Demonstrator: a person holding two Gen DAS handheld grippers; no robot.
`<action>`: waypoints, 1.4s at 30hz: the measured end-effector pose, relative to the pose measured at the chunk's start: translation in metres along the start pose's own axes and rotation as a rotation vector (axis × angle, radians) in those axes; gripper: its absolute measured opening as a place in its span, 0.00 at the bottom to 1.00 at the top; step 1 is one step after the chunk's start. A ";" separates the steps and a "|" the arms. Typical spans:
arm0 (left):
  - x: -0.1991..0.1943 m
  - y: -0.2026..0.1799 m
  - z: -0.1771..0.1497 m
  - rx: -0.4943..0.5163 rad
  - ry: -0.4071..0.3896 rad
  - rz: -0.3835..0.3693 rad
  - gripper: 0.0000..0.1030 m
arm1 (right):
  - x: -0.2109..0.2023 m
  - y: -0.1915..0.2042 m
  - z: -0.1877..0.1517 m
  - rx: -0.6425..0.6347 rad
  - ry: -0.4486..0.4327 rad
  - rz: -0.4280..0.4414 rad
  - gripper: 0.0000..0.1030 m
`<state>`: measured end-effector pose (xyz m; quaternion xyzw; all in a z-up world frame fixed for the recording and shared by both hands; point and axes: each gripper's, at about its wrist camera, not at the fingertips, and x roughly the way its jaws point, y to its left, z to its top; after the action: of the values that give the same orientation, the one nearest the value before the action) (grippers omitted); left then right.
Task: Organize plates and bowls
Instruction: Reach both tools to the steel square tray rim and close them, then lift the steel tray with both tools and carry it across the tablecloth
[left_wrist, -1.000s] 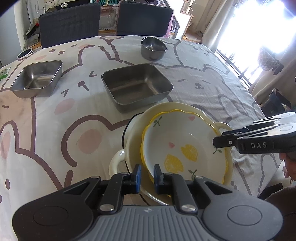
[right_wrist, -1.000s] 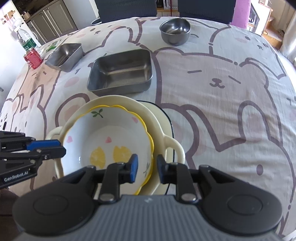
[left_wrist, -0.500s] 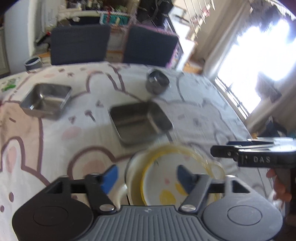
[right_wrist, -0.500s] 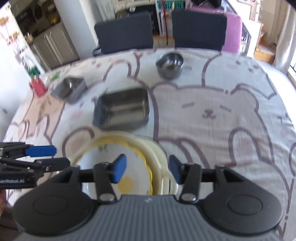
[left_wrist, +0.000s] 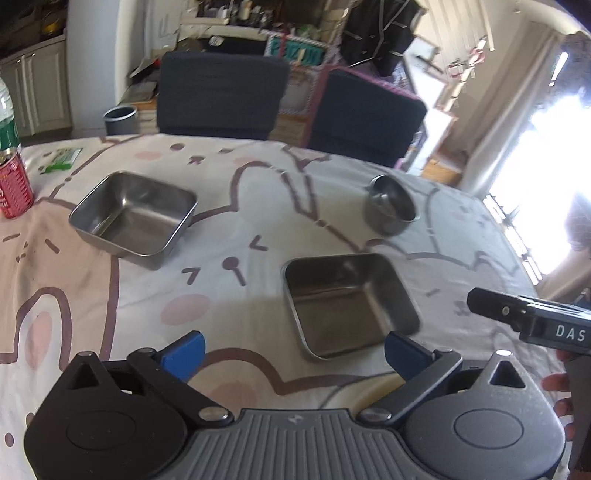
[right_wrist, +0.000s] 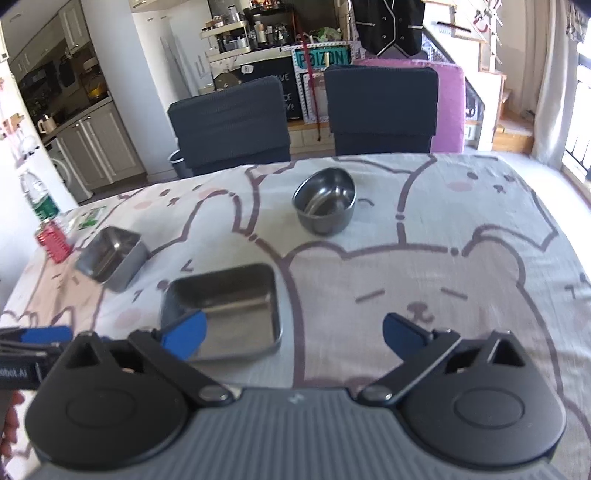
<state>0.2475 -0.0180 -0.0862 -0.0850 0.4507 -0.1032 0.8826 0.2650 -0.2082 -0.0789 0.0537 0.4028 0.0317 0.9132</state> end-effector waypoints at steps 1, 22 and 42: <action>0.005 0.001 0.001 -0.008 0.003 0.007 0.99 | 0.005 0.001 0.002 -0.004 -0.002 -0.003 0.99; 0.060 0.016 0.014 -0.101 0.136 -0.050 0.25 | 0.100 0.017 0.020 -0.039 0.207 0.023 0.27; -0.019 0.047 0.026 -0.048 -0.081 -0.044 0.04 | 0.060 0.059 0.018 -0.053 0.147 0.148 0.08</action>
<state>0.2627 0.0343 -0.0675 -0.1201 0.4152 -0.1083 0.8953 0.3176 -0.1446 -0.1033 0.0566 0.4624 0.1133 0.8776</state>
